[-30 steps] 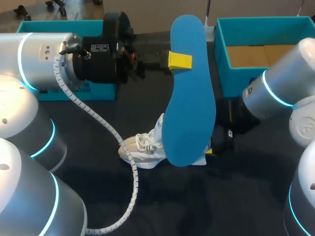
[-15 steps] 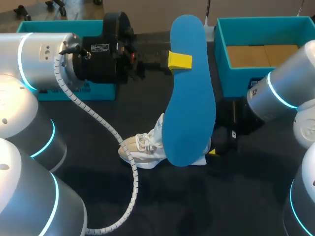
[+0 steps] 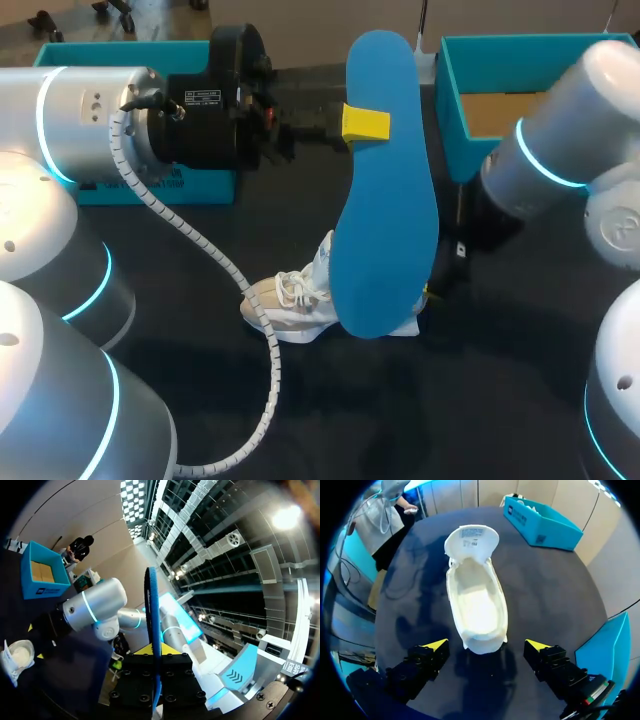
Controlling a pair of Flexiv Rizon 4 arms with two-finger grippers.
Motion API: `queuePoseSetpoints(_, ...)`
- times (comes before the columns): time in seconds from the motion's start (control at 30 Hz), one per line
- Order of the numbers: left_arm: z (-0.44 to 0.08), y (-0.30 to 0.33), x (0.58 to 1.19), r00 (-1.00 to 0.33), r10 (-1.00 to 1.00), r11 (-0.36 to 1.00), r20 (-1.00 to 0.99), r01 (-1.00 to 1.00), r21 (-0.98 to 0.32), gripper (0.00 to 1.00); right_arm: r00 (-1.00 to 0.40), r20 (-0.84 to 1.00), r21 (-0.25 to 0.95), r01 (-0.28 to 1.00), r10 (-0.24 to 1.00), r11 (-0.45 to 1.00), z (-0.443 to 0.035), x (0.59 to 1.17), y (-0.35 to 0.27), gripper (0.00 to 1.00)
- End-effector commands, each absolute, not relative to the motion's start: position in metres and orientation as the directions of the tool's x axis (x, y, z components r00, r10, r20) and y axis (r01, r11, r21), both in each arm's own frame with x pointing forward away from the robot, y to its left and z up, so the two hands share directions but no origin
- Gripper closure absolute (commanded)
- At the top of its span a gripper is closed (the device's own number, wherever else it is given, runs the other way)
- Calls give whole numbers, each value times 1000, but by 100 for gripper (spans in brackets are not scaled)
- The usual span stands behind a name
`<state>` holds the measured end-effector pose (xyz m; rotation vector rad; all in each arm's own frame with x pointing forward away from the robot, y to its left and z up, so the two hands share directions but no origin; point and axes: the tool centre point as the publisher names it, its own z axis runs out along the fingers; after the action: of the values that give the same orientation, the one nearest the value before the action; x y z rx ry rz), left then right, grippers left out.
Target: Take the shoe out of the shoebox, open the shoe tongue, remove and reinsert the insole, then place the shoe into the shoebox
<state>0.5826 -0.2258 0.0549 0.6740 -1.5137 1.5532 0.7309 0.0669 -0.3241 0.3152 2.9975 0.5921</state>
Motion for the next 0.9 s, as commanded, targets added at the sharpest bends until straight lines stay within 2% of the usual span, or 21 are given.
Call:
queuePoseSetpoints(0.03, 54, -229, 582, -500, 199, 83, 843, -848, -523, 100, -978, -28, 295, 191, 208, 936, -323, 733, 76, 0)
queuePoseSetpoints(0.37, 54, -229, 582, -500, 199, 83, 843, -848, -523, 100, -988, -39, 204, 142, 153, 969, -319, 731, 81, 0)
queuePoseSetpoints(0.9, 54, -229, 582, -500, 199, 83, 843, -848, -523, 100, -991, -35, 161, 122, 129, 979, -313, 721, 87, 0)
